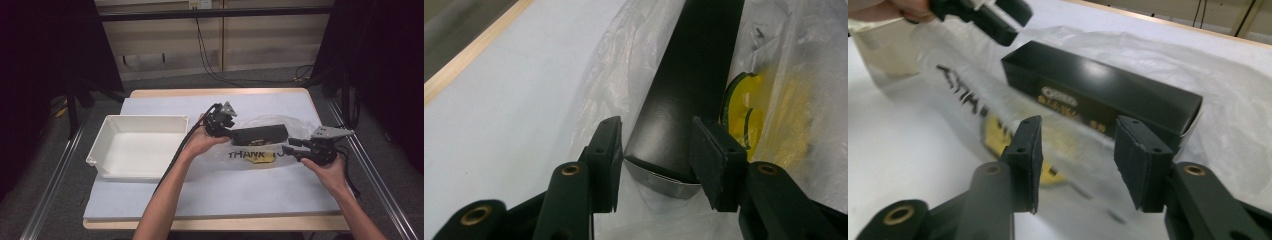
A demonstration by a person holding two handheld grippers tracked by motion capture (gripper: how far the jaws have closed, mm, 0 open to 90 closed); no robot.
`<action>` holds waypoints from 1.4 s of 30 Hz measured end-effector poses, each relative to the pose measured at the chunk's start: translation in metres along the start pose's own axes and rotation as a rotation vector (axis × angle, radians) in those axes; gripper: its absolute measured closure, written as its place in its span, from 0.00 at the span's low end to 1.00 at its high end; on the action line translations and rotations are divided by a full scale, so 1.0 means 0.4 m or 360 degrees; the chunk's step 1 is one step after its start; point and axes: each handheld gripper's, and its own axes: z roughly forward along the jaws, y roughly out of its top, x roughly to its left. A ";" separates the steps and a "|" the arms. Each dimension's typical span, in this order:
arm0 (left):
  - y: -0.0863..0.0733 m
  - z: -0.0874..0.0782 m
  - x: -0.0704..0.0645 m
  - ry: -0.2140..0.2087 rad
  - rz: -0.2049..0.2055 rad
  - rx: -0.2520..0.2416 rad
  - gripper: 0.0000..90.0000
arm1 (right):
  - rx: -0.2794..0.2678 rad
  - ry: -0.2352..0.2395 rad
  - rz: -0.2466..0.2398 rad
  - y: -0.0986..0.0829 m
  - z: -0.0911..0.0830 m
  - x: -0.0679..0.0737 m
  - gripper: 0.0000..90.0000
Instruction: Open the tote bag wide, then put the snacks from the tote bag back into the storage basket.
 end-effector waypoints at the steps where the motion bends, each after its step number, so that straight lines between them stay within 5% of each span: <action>1: 0.001 0.000 0.001 -0.0009 0.0002 -0.0002 0.65 | 0.0000 0.0017 -0.0004 -0.005 -0.006 0.007 0.59; 19: 0.029 0.008 0.015 -0.0100 0.0090 0.0086 0.60 | 0.0042 0.0134 -0.0070 -0.071 -0.057 0.102 0.53; 29: 0.047 0.031 0.009 -0.0191 0.0166 0.0128 0.65 | 0.0059 0.0181 -0.0074 -0.089 -0.046 0.113 0.51; 37: 0.038 0.058 0.025 -0.0241 0.0099 0.0165 0.47 | 0.0063 0.0192 -0.0072 -0.092 -0.043 0.110 0.50; 42: 0.031 0.071 0.025 -0.0246 0.0131 0.0221 0.42 | 0.0067 0.0195 -0.0062 -0.091 -0.037 0.108 0.49</action>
